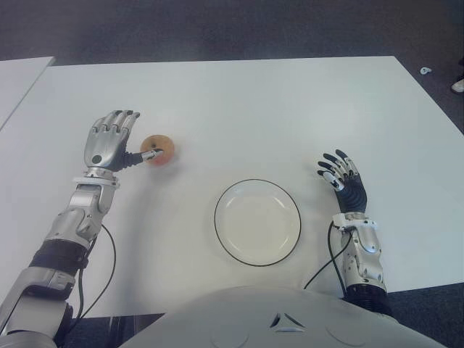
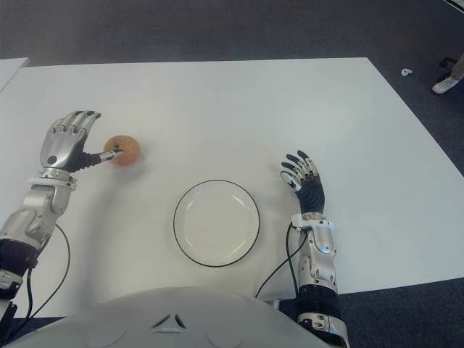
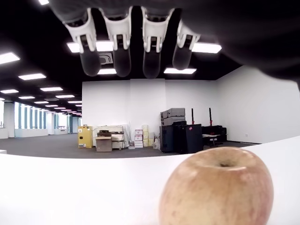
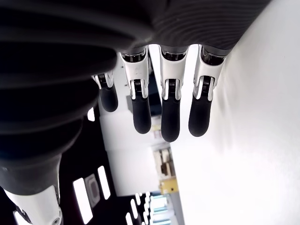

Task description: Put the apples into the plate.

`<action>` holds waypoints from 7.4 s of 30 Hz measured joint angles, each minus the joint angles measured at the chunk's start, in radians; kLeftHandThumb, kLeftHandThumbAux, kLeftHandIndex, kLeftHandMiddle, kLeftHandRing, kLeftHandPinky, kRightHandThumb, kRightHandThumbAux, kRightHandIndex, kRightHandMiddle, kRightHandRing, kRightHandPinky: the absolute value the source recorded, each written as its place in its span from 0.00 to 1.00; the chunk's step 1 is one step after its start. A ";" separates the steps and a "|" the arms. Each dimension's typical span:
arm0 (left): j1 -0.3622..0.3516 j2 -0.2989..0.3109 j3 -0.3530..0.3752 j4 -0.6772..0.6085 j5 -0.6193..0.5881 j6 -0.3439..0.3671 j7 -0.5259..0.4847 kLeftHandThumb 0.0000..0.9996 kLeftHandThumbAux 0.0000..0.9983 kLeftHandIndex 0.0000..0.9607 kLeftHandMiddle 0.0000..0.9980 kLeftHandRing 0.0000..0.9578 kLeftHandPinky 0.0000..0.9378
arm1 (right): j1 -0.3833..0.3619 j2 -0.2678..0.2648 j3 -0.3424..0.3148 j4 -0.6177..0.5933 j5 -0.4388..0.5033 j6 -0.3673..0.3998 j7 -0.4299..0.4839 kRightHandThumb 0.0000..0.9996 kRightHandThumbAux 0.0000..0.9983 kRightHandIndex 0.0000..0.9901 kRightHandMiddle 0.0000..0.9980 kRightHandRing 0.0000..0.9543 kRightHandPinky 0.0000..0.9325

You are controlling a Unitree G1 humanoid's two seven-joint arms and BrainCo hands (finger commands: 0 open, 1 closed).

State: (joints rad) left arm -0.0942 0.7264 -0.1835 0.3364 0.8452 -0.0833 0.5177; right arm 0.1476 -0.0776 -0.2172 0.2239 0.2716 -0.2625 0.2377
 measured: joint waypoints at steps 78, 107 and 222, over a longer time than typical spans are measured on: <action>-0.168 -0.092 -0.109 0.199 -0.018 -0.073 -0.060 0.29 0.23 0.13 0.14 0.15 0.19 | 0.054 0.034 0.014 -0.056 -0.009 -0.013 -0.036 0.50 0.74 0.12 0.24 0.27 0.32; -0.203 -0.141 -0.144 0.397 -0.043 -0.134 -0.012 0.32 0.25 0.12 0.16 0.17 0.21 | 0.050 0.015 0.002 -0.034 -0.012 -0.034 -0.014 0.47 0.73 0.13 0.23 0.25 0.29; -0.339 -0.171 -0.246 0.741 -0.143 -0.333 0.231 0.75 0.70 0.46 0.84 0.85 0.81 | 0.088 0.019 -0.004 -0.099 0.004 -0.002 -0.031 0.47 0.72 0.12 0.23 0.26 0.30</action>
State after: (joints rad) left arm -0.4334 0.5552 -0.4294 1.0770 0.7017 -0.4167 0.7490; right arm 0.2356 -0.0581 -0.2208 0.1253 0.2752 -0.2642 0.2071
